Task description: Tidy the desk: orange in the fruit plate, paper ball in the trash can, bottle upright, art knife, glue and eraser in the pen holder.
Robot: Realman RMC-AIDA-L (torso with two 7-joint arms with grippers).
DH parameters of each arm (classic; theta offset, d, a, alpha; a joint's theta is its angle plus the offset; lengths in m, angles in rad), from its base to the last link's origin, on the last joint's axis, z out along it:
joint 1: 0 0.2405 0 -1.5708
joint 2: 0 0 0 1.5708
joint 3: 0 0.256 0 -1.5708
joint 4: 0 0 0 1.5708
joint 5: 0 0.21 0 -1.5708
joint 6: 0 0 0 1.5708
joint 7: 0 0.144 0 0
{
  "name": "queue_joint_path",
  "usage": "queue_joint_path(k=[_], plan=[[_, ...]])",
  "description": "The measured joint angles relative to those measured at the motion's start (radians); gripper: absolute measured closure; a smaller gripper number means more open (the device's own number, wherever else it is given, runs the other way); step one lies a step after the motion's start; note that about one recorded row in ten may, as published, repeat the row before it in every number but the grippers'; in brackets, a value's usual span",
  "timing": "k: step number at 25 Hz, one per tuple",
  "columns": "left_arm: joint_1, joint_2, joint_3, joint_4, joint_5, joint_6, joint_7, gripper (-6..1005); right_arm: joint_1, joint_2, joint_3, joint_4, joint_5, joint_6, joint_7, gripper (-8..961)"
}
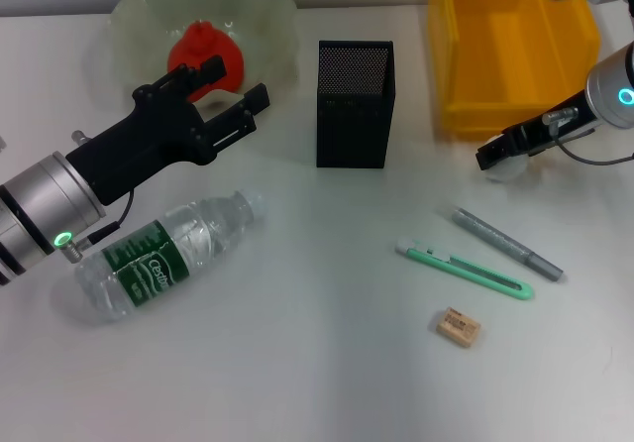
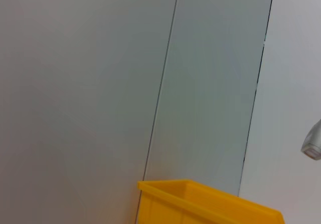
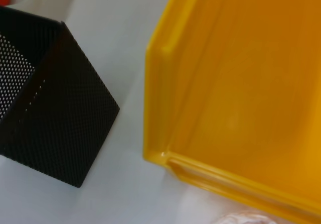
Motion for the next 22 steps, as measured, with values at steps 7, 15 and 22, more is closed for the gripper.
queue_joint_path(k=[7,15,22], plan=[[0.0,0.001,0.0,0.0,0.0,0.0,0.0,288,-0.002,-0.001,-0.001,-0.004,0.015,-0.008,-0.017,272],[0.008,0.001,0.0,0.0,0.0,0.0,0.0,294,-0.1,0.002,-0.001,-0.245,0.216,-0.125,-0.132,477],[0.012,0.002,0.0,0.0,0.0,0.0,0.0,301,-0.172,0.007,0.057,-0.454,0.23,-0.057,-0.12,492]])
